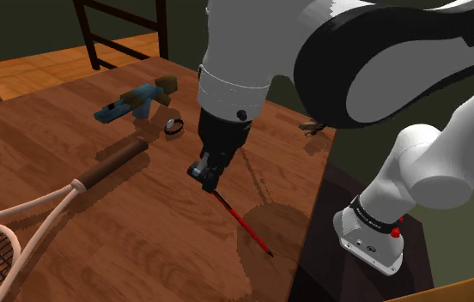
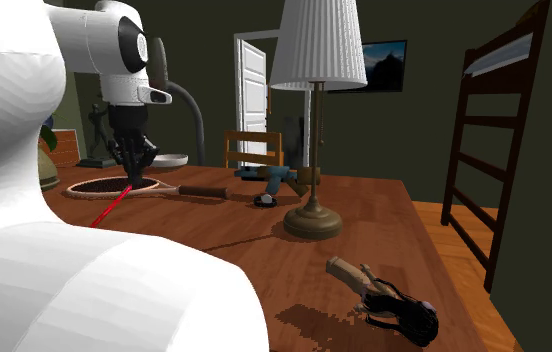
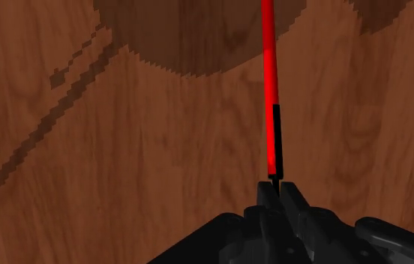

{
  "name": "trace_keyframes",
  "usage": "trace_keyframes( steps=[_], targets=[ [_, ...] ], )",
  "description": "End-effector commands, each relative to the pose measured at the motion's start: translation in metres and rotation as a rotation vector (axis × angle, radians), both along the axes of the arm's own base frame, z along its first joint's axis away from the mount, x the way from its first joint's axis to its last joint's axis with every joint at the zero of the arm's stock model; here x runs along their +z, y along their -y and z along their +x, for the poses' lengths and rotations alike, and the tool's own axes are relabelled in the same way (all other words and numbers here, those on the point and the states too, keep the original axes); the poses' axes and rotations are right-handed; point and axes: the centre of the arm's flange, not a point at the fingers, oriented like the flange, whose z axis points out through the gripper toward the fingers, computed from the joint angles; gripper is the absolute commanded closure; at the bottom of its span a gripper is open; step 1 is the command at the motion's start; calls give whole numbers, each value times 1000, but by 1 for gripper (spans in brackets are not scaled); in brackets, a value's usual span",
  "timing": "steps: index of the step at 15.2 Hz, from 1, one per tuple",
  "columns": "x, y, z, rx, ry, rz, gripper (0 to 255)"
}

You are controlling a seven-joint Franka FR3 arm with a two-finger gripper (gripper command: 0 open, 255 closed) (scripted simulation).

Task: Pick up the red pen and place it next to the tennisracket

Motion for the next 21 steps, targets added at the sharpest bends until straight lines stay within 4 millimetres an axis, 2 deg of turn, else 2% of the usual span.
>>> trace_keyframes(
  steps=[1,3,21],
  targets=[
    [-3,-21,-17,-1,0,0,255],
    [-3,-42,-37,-1,0,0,255],
    [-98,-42,-37,-1,0,0,255]
  ],
)
